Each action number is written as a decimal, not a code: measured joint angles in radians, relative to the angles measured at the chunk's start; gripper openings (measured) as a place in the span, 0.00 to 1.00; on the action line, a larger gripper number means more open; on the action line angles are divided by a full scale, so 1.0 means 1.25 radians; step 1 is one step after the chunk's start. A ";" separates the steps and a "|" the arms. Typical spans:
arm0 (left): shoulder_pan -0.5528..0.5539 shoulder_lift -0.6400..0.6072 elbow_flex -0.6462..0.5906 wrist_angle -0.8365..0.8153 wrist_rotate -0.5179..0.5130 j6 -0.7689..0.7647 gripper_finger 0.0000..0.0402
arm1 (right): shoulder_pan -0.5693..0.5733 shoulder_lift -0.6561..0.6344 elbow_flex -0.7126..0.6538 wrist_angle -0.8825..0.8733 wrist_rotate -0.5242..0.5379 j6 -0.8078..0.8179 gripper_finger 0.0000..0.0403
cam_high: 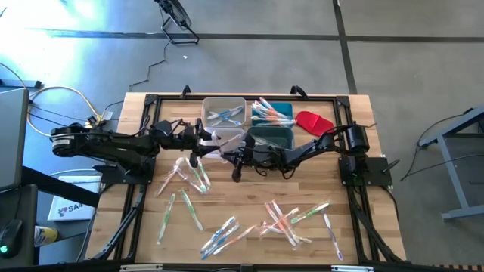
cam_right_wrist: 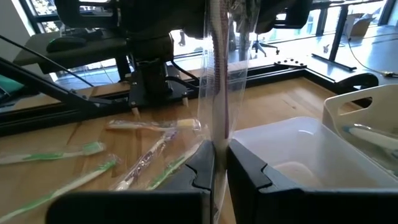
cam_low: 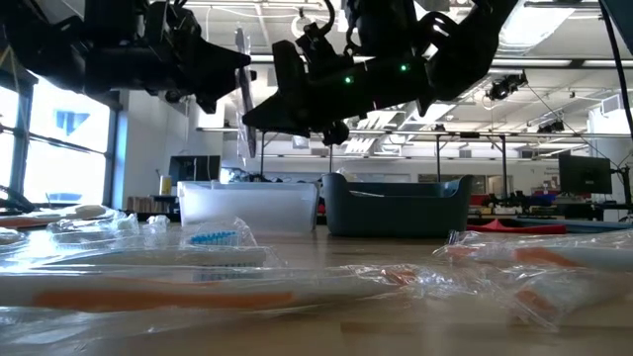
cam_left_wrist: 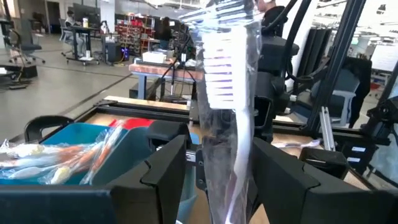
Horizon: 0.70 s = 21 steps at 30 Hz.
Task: Pick & Place Toothbrushes
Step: Put the purple toothbrush into the transparent bin
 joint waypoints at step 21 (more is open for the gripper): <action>0.000 0.000 0.000 0.008 0.001 0.001 0.06 | -0.002 0.000 0.000 0.000 0.004 0.000 0.04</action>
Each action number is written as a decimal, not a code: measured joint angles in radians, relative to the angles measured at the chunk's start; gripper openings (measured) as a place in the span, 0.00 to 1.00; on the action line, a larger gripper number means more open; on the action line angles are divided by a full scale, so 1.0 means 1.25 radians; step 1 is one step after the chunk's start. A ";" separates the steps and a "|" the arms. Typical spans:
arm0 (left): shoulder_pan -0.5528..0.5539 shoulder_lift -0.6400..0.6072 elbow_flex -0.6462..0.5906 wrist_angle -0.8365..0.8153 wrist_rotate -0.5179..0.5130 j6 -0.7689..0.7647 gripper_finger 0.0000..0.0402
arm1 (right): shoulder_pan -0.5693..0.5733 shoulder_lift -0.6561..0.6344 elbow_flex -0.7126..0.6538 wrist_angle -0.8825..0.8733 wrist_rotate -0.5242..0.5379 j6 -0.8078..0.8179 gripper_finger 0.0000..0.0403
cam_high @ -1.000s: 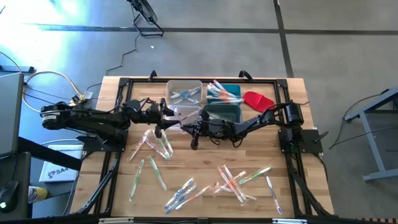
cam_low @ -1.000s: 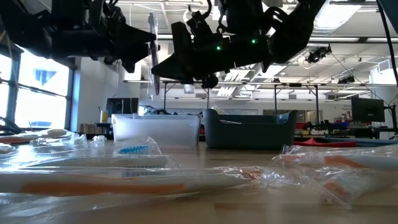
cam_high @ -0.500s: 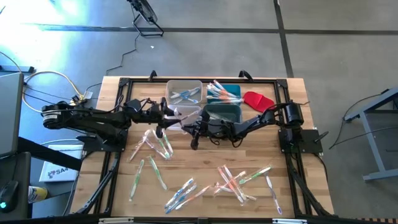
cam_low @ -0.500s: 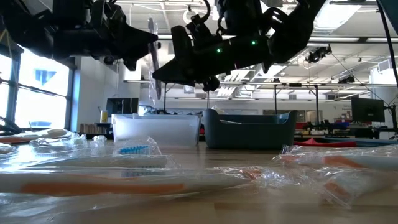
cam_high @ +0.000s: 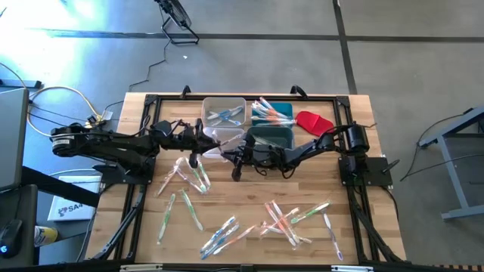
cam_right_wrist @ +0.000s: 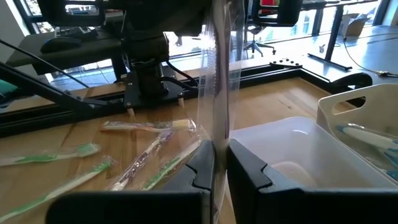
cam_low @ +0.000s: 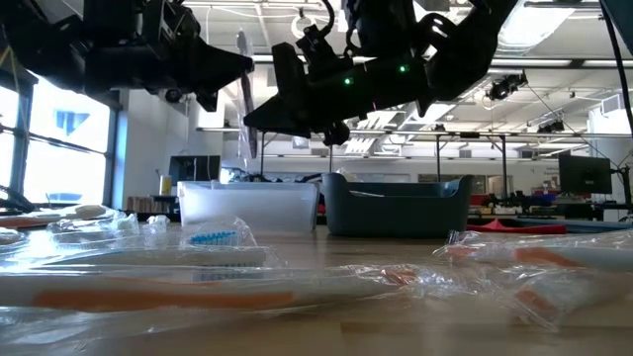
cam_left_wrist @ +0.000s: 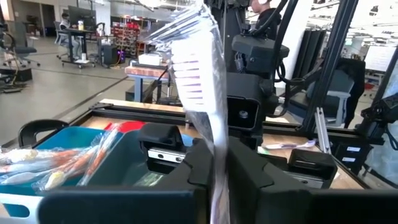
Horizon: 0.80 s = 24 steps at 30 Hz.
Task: Pick & Place Toothbrushes
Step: Put the purple toothbrush into the transparent bin
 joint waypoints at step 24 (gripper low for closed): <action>0.001 0.000 0.000 -0.009 -0.003 0.023 0.03 | 0.001 0.000 0.000 0.000 -0.007 0.047 0.29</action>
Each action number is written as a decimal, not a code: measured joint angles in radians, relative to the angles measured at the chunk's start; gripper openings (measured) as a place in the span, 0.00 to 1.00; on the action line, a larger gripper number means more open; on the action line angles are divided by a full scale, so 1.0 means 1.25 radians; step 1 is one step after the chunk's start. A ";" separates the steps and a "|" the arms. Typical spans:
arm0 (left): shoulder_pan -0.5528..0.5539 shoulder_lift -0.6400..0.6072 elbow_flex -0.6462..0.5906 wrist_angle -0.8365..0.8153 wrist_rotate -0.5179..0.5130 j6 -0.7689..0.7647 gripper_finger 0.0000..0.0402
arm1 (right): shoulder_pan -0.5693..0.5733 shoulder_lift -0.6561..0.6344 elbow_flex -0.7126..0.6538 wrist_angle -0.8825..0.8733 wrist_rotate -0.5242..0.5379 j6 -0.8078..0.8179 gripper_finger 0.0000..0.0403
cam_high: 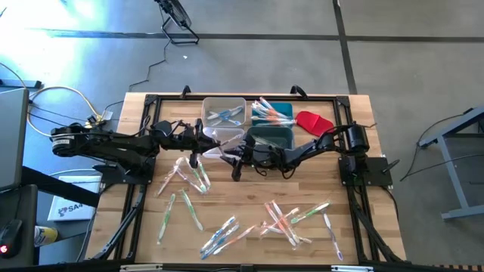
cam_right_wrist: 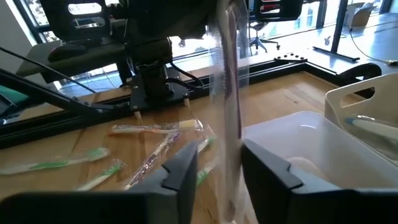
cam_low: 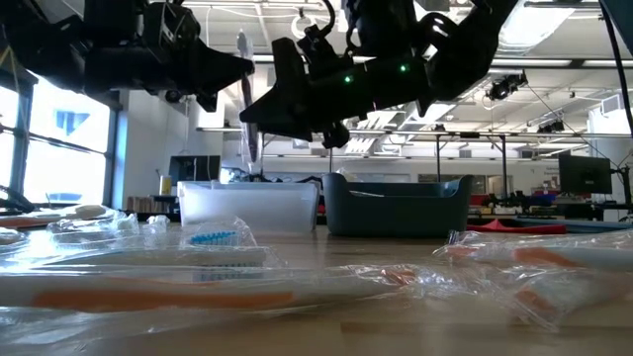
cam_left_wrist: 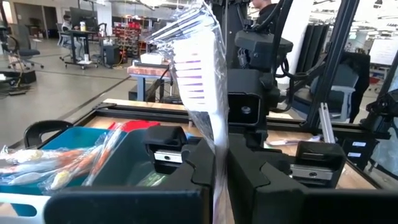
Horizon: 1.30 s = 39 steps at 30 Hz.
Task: Pick & Place Toothbrushes
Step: Put the purple toothbrush into the transparent bin
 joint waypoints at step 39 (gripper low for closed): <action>0.001 0.000 0.357 -0.706 -0.181 0.157 0.03 | 0.018 -0.586 0.000 -1.169 -0.124 0.058 0.01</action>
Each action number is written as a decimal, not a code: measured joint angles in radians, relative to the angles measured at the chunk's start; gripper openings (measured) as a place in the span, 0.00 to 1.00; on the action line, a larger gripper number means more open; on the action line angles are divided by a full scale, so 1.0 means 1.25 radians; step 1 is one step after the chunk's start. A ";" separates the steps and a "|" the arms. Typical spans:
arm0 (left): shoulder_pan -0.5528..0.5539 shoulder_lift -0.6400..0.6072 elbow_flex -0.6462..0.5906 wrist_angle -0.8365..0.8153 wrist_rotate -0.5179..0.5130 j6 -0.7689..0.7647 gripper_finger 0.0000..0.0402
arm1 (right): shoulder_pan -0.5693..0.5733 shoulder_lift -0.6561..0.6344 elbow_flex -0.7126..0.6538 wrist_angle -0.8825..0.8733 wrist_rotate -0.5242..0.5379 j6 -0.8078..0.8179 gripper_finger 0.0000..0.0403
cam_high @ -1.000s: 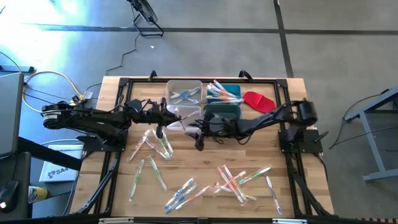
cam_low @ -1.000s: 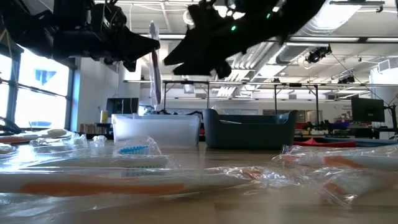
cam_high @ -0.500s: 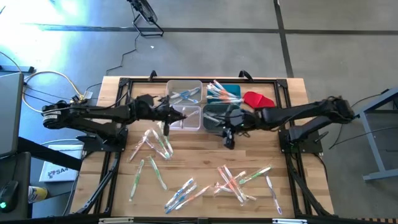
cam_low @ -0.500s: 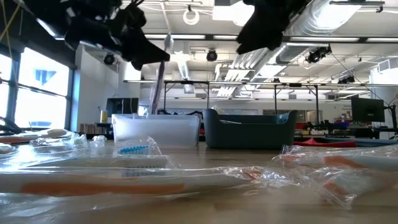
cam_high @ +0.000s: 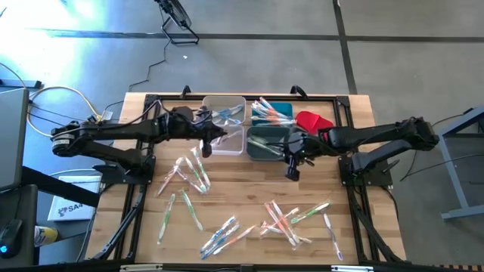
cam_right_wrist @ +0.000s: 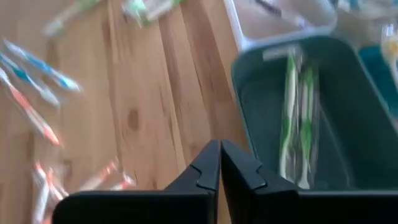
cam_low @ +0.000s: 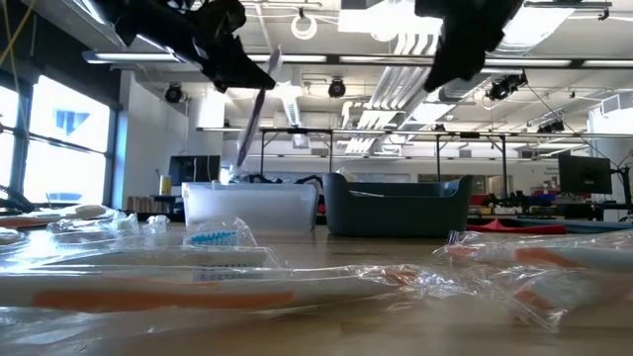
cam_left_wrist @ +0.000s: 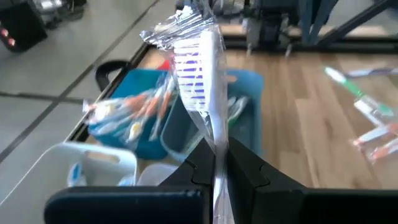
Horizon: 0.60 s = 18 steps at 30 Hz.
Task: Pick & Place Toothbrushes
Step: Put the purple toothbrush into the transparent bin
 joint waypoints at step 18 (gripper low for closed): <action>0.133 0.132 0.052 -0.132 0.054 -0.028 0.03 | 0.077 -0.006 -0.214 0.228 0.003 0.106 0.00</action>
